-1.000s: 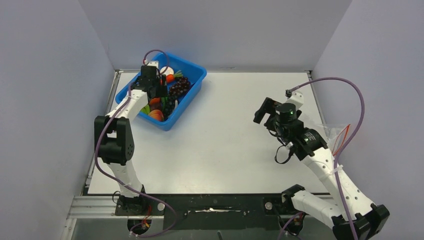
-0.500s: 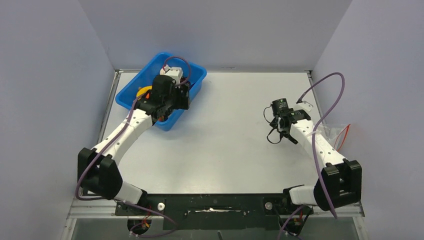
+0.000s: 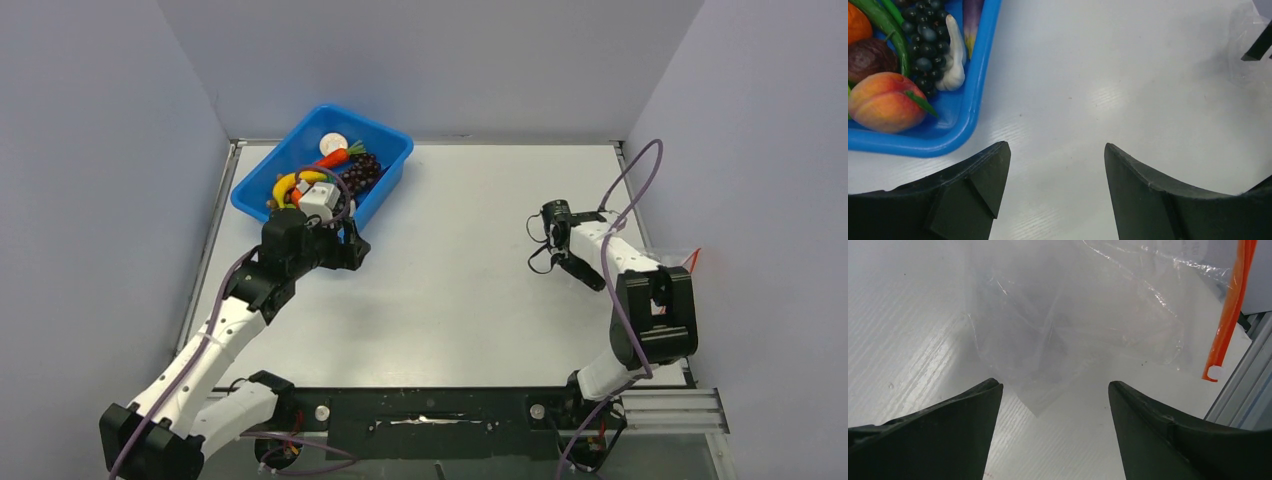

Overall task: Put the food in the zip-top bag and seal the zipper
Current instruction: Move the zipper food storage bag to the center of the board.

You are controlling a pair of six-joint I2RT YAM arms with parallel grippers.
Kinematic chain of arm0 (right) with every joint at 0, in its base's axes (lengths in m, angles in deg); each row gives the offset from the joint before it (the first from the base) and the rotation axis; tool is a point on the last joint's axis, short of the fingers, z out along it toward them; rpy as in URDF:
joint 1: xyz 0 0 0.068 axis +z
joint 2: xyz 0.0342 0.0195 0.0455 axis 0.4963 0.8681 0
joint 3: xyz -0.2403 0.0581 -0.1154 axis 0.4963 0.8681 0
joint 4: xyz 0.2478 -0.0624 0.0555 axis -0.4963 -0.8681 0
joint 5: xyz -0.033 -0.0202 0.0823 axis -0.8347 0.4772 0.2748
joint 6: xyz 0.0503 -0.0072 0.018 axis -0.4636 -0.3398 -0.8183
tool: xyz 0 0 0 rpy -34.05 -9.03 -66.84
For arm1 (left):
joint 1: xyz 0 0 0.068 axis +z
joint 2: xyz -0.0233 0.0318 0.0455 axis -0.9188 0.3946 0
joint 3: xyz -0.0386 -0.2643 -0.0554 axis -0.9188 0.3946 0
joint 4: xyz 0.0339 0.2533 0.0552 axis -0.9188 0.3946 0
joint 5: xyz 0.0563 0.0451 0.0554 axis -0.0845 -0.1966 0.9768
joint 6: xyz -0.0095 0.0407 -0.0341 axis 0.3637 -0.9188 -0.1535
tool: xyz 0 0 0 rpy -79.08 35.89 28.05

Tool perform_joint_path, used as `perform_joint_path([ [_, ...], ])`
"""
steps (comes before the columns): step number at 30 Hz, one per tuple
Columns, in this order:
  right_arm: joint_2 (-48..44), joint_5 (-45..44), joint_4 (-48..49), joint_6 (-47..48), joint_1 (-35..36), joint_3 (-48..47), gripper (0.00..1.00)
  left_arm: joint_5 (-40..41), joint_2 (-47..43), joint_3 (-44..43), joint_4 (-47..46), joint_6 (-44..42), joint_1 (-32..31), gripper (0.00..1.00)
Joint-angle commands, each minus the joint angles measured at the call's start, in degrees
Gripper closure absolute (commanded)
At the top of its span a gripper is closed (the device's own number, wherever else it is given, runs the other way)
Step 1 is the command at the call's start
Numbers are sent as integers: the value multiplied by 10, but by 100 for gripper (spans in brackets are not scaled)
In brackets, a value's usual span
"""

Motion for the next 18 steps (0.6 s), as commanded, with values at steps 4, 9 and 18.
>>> perform_joint_path([
  [4,30,-19,105,74,-10,-8,26,4,-91,74,-80,1,-2,31],
  [9,33,-7,140,89,-10,22,46,22,-100,75,-65,-17,-1,31],
  [18,55,-1,143,89,-4,31,80,22,-92,73,-56,-21,-1,31],
])
